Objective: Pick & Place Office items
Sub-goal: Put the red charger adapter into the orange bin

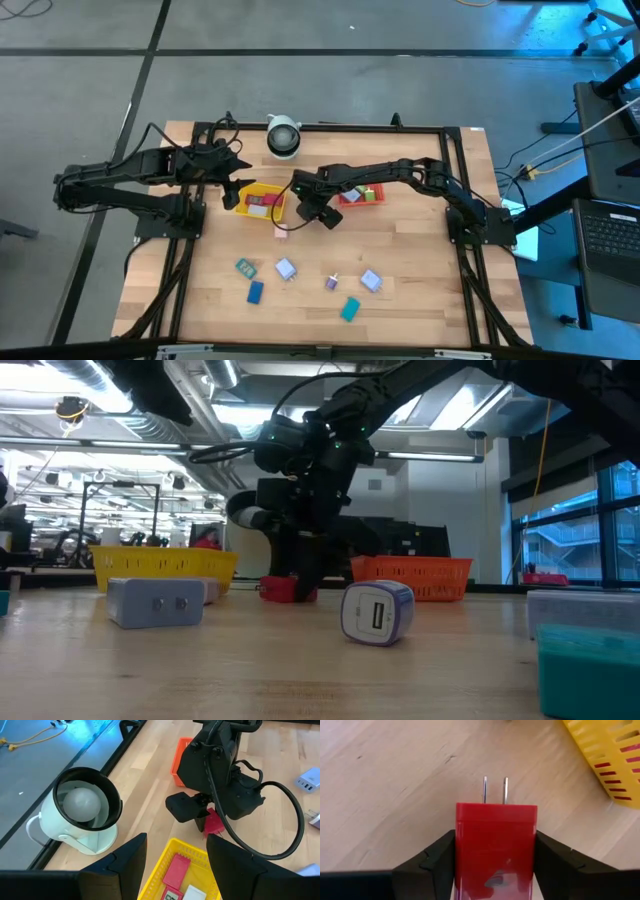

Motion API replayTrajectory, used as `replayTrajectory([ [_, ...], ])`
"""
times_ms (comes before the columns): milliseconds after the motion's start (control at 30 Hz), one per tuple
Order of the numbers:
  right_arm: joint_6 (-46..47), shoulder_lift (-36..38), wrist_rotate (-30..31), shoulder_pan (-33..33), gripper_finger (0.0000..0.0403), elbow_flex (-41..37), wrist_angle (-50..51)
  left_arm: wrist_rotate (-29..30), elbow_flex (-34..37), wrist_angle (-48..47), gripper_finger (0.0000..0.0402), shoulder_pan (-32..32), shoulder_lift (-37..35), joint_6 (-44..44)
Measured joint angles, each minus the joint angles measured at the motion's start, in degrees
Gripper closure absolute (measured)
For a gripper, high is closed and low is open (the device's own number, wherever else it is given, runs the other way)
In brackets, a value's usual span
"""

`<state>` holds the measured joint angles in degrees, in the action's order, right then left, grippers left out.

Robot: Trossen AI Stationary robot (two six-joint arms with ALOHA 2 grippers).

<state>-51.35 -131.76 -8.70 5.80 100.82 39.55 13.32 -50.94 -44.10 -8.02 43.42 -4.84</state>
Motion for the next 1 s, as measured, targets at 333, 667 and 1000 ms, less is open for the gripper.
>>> replayTrajectory([
  [333,2.4,0.0,0.6,0.0,0.0193,0.0,0.1,-0.5,0.0,0.0,0.0200,0.0,0.0,0.0],
  [667,11.9,0.1,-11.0,3.3,0.0193,7.8,7.1,-0.6,0.0,1.0,0.0200,0.0,-1.1,3.1],
  [1000,16.8,2.6,-26.6,8.4,0.0193,18.1,10.8,0.1,0.0,3.5,0.0200,0.0,-10.6,1.5],
])
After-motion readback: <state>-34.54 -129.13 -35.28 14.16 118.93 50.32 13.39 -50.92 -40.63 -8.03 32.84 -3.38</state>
